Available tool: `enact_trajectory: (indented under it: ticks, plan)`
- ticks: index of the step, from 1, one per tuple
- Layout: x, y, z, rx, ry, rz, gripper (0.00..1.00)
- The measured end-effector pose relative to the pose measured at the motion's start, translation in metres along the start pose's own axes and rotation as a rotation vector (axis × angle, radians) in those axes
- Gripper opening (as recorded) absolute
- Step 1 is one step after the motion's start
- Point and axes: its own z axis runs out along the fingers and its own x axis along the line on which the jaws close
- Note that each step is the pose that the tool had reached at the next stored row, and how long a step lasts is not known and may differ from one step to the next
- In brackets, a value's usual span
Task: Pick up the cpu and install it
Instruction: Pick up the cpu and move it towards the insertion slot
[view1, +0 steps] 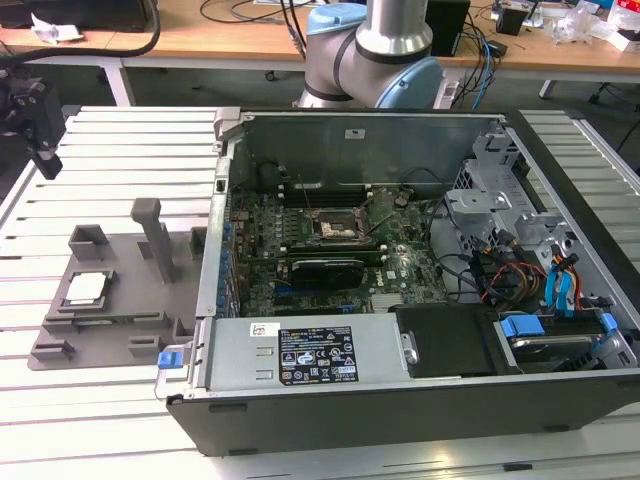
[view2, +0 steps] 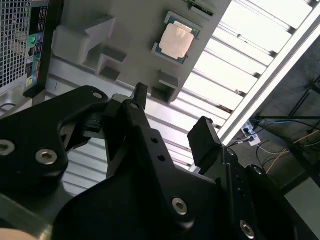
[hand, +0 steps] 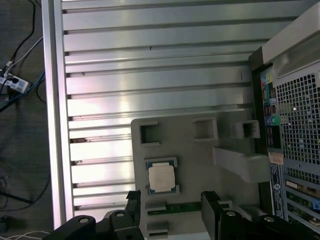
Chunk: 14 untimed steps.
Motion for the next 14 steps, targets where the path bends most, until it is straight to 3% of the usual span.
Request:
enact_trajectory:
  ticks: [14]
  plan:
    - [0.0002,-0.0004,0.0087,0.0,0.0,0.0,0.6]
